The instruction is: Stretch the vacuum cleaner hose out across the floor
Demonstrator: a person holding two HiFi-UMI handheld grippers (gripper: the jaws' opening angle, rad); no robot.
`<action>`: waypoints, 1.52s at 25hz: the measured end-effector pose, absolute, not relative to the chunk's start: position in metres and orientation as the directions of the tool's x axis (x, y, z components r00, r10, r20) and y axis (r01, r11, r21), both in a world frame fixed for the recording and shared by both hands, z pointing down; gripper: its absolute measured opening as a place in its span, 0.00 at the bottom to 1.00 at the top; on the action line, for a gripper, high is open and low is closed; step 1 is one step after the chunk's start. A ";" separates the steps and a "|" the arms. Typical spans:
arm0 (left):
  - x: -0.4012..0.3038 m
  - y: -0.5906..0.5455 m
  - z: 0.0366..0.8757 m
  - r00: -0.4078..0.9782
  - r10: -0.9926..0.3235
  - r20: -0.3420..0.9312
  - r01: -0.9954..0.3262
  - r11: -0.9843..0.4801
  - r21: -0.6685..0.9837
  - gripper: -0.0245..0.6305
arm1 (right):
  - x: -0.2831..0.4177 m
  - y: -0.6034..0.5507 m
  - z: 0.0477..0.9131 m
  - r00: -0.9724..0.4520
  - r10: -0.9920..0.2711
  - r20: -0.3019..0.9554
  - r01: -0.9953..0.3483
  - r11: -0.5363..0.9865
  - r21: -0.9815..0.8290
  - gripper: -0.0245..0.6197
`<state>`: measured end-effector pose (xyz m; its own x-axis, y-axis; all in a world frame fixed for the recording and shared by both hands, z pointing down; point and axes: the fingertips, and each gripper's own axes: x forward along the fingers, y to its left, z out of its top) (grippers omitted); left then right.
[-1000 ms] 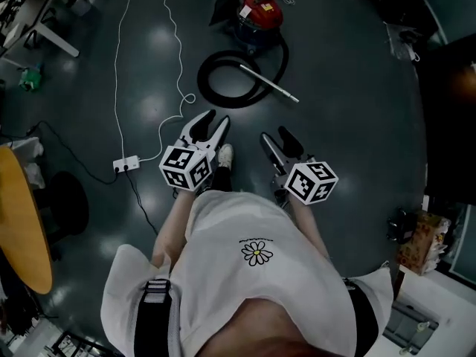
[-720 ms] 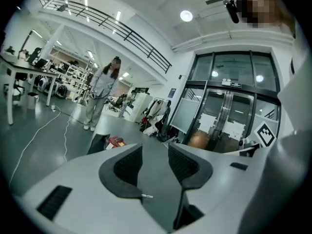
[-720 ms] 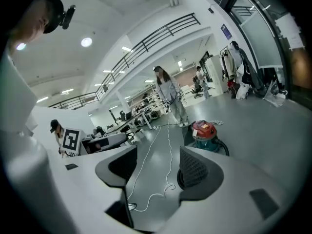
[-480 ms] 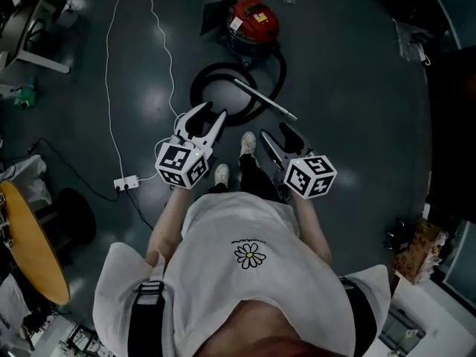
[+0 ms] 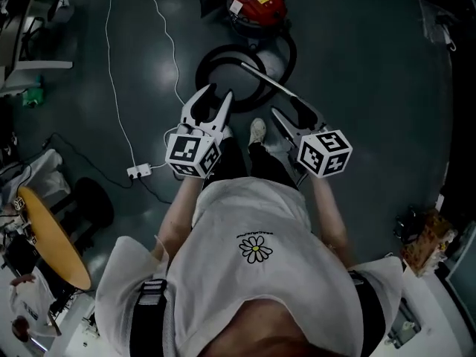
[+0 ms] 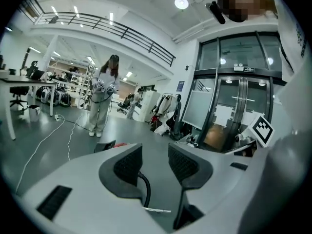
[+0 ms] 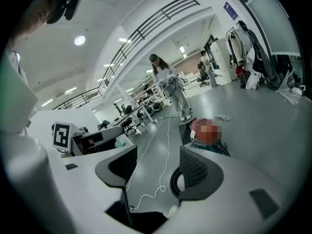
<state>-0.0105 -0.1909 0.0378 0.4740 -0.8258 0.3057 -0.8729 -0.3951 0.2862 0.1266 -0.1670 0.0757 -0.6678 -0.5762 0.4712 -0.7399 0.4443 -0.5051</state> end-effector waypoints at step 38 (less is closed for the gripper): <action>-0.067 -0.289 0.814 0.661 -0.616 0.428 -0.646 -0.758 -0.092 0.30 | 0.173 -0.302 0.910 -0.108 -0.311 0.944 -0.459 0.858 0.230 0.28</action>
<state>-0.0666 -0.2892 0.8145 0.6614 -0.6157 0.4283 -0.6459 -0.7578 -0.0920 0.1729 -0.3021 0.9099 -0.1085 -0.3108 0.9443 -0.4591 0.8582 0.2297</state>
